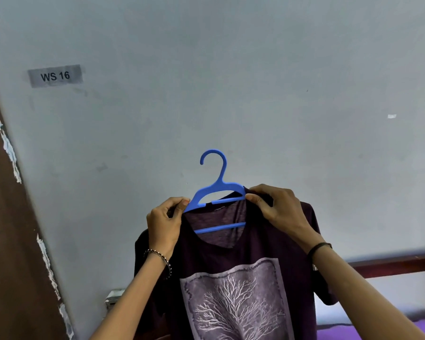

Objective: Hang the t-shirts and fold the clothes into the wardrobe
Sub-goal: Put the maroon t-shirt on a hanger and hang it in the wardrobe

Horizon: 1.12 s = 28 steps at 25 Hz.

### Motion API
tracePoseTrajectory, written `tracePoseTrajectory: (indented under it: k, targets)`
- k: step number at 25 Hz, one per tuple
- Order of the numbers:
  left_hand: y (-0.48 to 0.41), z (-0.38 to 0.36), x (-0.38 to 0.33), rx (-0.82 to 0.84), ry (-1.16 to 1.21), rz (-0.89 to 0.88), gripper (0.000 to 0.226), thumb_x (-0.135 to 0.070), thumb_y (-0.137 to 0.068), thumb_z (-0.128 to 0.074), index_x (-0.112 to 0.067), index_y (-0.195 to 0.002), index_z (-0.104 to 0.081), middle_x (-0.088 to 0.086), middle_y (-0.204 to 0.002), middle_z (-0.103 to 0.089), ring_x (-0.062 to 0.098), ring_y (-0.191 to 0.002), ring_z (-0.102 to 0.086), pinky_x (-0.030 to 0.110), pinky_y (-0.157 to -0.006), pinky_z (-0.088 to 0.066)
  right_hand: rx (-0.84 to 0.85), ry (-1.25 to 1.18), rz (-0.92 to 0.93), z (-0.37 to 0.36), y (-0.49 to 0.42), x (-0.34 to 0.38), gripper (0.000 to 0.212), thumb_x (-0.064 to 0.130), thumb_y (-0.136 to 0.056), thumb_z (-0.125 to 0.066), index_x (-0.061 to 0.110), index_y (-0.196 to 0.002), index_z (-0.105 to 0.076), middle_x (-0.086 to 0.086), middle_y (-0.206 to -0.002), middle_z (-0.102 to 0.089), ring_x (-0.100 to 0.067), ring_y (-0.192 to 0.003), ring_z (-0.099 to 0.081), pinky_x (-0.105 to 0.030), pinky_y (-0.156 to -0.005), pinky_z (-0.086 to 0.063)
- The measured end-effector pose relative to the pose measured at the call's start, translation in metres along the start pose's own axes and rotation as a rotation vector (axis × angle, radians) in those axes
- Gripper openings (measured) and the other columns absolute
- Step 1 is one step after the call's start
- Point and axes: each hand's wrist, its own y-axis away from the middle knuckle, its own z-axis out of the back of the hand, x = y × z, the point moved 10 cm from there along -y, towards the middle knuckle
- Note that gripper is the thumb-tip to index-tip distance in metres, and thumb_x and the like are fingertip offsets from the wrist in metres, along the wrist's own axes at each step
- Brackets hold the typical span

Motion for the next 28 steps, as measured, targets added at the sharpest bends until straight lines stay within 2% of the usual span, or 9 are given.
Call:
tracePoseTrajectory:
  k: [4, 7, 9, 11, 14, 16, 19, 24, 28]
  targets:
    - [-0.003, -0.003, 0.006, -0.053, -0.025, 0.052, 0.012, -0.025, -0.091, -0.069, -0.015, -0.089, -0.076, -0.009, -0.081, -0.073, 0.007, -0.077, -0.068, 0.002, -0.067, -0.044, 0.050, -0.060, -0.004, -0.004, 0.006, -0.011, 0.026, 0.051, -0.095, -0.065, 0.034, -0.111, -0.075, 0.024, -0.100, -0.075, 0.000, -0.097, -0.069, -0.041, -0.084, -0.058]
    - [-0.003, 0.001, 0.006, -0.113, -0.003, 0.062, 0.017, -0.028, -0.091, -0.069, -0.012, -0.094, -0.076, -0.006, -0.086, -0.073, 0.007, -0.081, -0.066, 0.000, -0.069, -0.042, 0.101, -0.074, -0.009, -0.007, 0.011, -0.019, 0.027, 0.049, -0.093, -0.069, 0.030, -0.110, -0.078, 0.020, -0.104, -0.077, 0.000, -0.100, -0.070, -0.040, -0.087, -0.057]
    - [-0.004, 0.000, 0.002, -0.114, 0.047, 0.064, 0.017, -0.029, -0.091, -0.069, -0.014, -0.096, -0.076, -0.007, -0.089, -0.074, 0.005, -0.084, -0.068, 0.003, -0.072, -0.046, 0.137, -0.016, 0.013, -0.014, 0.017, -0.019, 0.030, 0.054, -0.093, -0.067, 0.032, -0.110, -0.078, 0.020, -0.104, -0.077, -0.001, -0.099, -0.071, -0.039, -0.086, -0.057]
    - [-0.002, -0.012, -0.006, -0.021, 0.081, 0.037, 0.013, -0.029, -0.091, -0.069, -0.018, -0.094, -0.075, -0.010, -0.087, -0.074, 0.004, -0.085, -0.069, 0.006, -0.073, -0.048, 0.090, 0.008, -0.029, -0.012, 0.020, -0.025, 0.030, 0.058, -0.093, -0.063, 0.036, -0.110, -0.076, 0.023, -0.101, -0.076, -0.003, -0.097, -0.071, -0.040, -0.083, -0.057]
    - [0.008, -0.024, -0.011, 0.098, 0.108, 0.023, 0.017, -0.031, -0.098, -0.059, -0.020, -0.098, -0.072, -0.009, -0.086, -0.076, 0.000, -0.086, -0.069, 0.014, -0.077, -0.051, -0.021, -0.051, -0.102, 0.001, 0.021, -0.038, 0.022, 0.052, -0.095, -0.065, 0.037, -0.108, -0.076, 0.026, -0.097, -0.075, 0.000, -0.094, -0.070, -0.040, -0.080, -0.057]
    - [0.009, -0.018, -0.003, 0.058, 0.095, 0.058, 0.019, -0.034, -0.100, -0.053, -0.023, -0.100, -0.069, -0.010, -0.089, -0.074, 0.004, -0.084, -0.070, 0.025, -0.078, -0.055, -0.052, -0.038, -0.115, 0.008, 0.023, -0.040, 0.020, 0.050, -0.095, -0.066, 0.037, -0.108, -0.076, 0.026, -0.097, -0.075, 0.000, -0.094, -0.070, -0.040, -0.079, -0.057]
    - [0.008, -0.009, 0.006, 0.004, -0.090, 0.035, 0.018, -0.043, -0.096, -0.057, -0.029, -0.096, -0.068, -0.014, -0.087, -0.071, 0.009, -0.078, -0.067, 0.037, -0.071, -0.056, -0.099, -0.018, -0.163, 0.018, 0.024, -0.042, 0.020, 0.050, -0.095, -0.067, 0.038, -0.107, -0.076, 0.026, -0.098, -0.075, -0.001, -0.096, -0.069, -0.037, -0.082, -0.057]
    - [0.015, -0.022, 0.005, 0.092, -0.230, -0.010, 0.014, -0.048, -0.088, -0.068, -0.038, -0.098, -0.067, -0.016, -0.080, -0.065, 0.004, -0.070, -0.060, 0.027, -0.059, -0.049, -0.116, -0.022, -0.170, 0.022, 0.023, -0.041, 0.021, 0.050, -0.095, -0.066, 0.037, -0.107, -0.076, 0.025, -0.095, -0.075, -0.003, -0.094, -0.069, -0.033, -0.078, -0.054]
    - [0.014, -0.030, 0.015, 0.094, -0.216, 0.040, 0.012, -0.044, -0.090, -0.066, -0.035, -0.098, -0.065, -0.015, -0.081, -0.066, 0.008, -0.070, -0.062, 0.034, -0.063, -0.053, -0.157, 0.125, -0.229, 0.027, 0.010, -0.035, 0.024, 0.052, -0.097, -0.061, 0.036, -0.109, -0.074, 0.016, -0.098, -0.076, -0.014, -0.097, -0.069, -0.029, -0.071, -0.042]
